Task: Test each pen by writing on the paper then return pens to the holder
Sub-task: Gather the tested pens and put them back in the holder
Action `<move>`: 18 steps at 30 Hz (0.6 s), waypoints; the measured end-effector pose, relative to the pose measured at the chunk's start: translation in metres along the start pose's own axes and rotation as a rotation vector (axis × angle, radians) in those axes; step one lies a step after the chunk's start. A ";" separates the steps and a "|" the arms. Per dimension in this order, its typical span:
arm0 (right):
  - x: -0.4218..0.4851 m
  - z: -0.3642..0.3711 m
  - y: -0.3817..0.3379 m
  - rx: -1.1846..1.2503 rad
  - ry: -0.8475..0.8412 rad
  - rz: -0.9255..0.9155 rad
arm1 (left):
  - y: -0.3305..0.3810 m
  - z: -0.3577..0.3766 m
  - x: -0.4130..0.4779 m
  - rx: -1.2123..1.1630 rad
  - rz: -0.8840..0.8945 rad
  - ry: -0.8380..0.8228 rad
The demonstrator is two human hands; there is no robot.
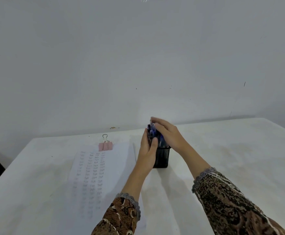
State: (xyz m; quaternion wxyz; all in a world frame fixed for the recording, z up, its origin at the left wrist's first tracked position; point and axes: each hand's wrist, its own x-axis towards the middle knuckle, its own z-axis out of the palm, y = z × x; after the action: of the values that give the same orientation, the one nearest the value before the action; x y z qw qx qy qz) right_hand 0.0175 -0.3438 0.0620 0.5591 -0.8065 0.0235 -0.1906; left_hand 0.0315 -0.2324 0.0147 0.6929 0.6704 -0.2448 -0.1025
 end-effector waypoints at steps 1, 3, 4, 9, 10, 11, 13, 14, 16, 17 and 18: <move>0.002 0.001 0.000 -0.114 -0.019 -0.033 | 0.000 0.001 0.001 0.000 0.020 0.018; 0.007 0.003 0.001 -0.307 -0.004 -0.103 | 0.001 0.004 0.002 0.008 0.059 0.044; 0.008 0.003 0.000 -0.324 -0.016 -0.104 | 0.001 0.005 0.002 0.006 0.058 0.051; 0.010 -0.007 -0.007 -0.164 -0.246 -0.018 | 0.000 0.004 -0.002 0.011 -0.040 0.019; 0.009 -0.008 -0.010 -0.053 -0.227 0.007 | 0.000 0.003 -0.002 0.026 -0.055 0.021; 0.009 -0.007 -0.010 0.078 -0.160 0.032 | 0.000 0.001 -0.002 0.039 -0.058 0.034; 0.007 -0.006 -0.005 0.232 0.022 0.070 | -0.001 -0.001 -0.001 0.051 -0.050 0.064; 0.005 -0.004 -0.003 0.212 0.062 0.093 | -0.002 -0.001 -0.001 0.061 -0.051 0.068; 0.002 0.000 0.006 0.117 0.025 0.167 | -0.003 -0.002 0.000 0.088 -0.067 0.045; 0.000 0.001 0.009 0.101 -0.005 0.193 | -0.005 -0.002 0.001 0.101 -0.076 0.036; -0.001 0.003 0.011 0.115 -0.010 0.198 | -0.005 -0.002 0.002 0.108 -0.077 0.040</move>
State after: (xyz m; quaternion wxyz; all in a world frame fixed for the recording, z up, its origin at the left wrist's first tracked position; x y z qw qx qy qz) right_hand 0.0191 -0.3452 0.0509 0.6207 -0.7678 0.0893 -0.1313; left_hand 0.0354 -0.2323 0.0105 0.6560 0.7177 -0.2098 -0.1023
